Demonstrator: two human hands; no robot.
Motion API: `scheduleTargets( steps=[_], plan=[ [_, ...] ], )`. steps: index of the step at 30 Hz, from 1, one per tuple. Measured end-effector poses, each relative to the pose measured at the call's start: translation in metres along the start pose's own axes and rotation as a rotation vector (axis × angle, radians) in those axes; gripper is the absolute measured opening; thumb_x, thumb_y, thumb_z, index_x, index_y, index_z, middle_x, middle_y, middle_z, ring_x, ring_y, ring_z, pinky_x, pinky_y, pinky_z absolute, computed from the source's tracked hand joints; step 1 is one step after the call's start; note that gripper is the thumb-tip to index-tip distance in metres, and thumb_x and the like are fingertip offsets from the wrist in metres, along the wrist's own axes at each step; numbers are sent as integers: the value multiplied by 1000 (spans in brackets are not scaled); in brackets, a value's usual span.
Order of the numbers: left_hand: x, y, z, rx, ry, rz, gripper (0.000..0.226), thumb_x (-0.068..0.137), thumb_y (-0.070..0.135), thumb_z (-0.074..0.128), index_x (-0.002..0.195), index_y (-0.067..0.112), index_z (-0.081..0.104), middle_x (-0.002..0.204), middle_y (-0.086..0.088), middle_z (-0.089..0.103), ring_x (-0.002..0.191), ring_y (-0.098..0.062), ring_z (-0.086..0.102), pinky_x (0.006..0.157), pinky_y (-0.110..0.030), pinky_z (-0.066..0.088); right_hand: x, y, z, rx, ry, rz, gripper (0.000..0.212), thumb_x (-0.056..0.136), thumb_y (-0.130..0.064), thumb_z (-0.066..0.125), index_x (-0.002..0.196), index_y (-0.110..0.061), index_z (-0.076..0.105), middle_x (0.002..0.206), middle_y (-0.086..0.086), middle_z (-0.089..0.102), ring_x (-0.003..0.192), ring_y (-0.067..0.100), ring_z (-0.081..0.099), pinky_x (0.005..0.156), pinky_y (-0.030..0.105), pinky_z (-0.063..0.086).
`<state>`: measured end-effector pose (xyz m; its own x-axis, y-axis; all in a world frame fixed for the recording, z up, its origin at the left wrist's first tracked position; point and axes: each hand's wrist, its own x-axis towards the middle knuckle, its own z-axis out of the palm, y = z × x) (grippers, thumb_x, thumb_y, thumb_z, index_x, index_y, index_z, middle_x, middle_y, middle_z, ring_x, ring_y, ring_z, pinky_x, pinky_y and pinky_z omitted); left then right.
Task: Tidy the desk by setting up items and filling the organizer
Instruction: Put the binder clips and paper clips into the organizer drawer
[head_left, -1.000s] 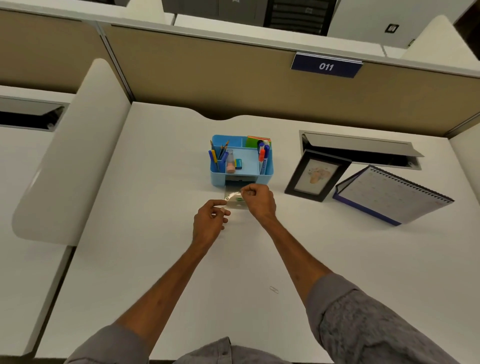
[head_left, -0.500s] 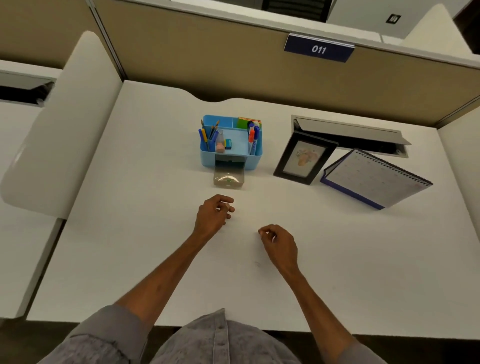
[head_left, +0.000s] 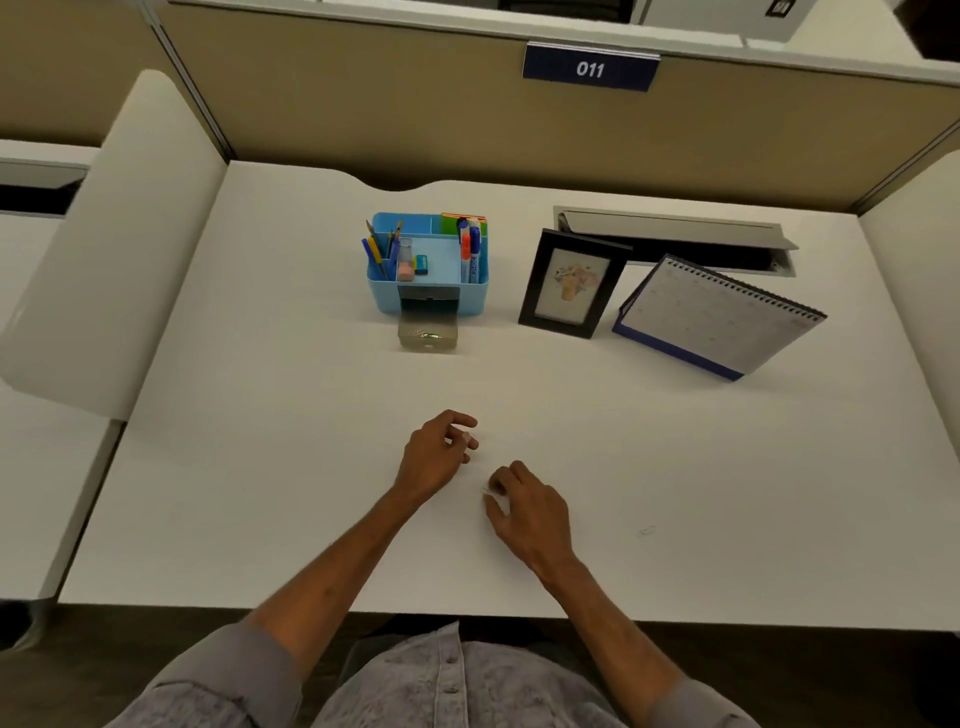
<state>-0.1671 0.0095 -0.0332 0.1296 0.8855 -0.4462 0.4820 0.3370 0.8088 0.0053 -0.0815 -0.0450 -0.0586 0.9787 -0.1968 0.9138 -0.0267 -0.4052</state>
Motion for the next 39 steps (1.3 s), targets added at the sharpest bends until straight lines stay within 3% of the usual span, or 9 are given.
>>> scheduleTargets(
  steps=[5,11,17,22,25,29,35,39],
  plan=[
    [-12,-1,5,54,-9,13,25,104,14,52,116,26,70,97,7,78,82,-10,75,74,-30,61,7,-4,-2,-7,-37,3,17,97,-37,58,106,-23,62,107,-8,61,86,16,63,73,37,54],
    [-28,-8,15,153,-70,20,28,102,9,52,114,23,73,97,7,78,84,-7,74,83,-29,62,15,-3,-4,7,-114,43,12,96,-33,57,102,-24,62,106,-8,62,91,17,64,83,36,50],
    [-32,-10,17,133,-88,-2,27,103,7,53,114,19,74,97,3,79,80,-4,73,64,-10,52,19,-5,-3,-24,-166,9,9,93,-27,57,98,-21,62,105,-5,60,90,19,62,85,35,46],
    [-29,-13,10,79,-116,-26,22,100,10,59,113,18,75,97,1,79,79,-11,75,68,-21,59,22,-7,-5,46,-166,47,7,91,-26,57,93,-21,61,98,-7,65,85,19,63,79,34,49],
    [-25,-14,4,9,-120,-26,14,101,20,65,108,17,76,96,0,79,82,-15,77,74,-33,65,31,-11,-13,199,-125,153,6,91,-32,62,91,-26,64,90,-11,69,79,13,65,73,34,55],
    [-16,-9,-9,-172,-149,-52,28,99,37,71,106,10,76,96,-6,80,85,-19,79,79,-37,66,50,-24,-28,366,-68,139,11,92,-41,69,92,-31,62,89,-17,71,73,5,65,66,31,55],
    [1,-4,-32,-485,-164,-98,34,97,35,74,108,4,77,104,-13,79,100,-26,78,87,-36,64,81,-45,-41,472,19,185,14,89,-40,74,95,-32,64,91,-16,71,76,7,67,70,34,59],
    [16,1,-45,-600,-110,-116,30,97,27,74,106,-1,78,106,-18,78,100,-25,76,90,-35,63,100,-58,-43,640,20,229,18,88,-37,78,97,-24,70,94,-9,72,84,13,70,74,38,61]
  ],
)
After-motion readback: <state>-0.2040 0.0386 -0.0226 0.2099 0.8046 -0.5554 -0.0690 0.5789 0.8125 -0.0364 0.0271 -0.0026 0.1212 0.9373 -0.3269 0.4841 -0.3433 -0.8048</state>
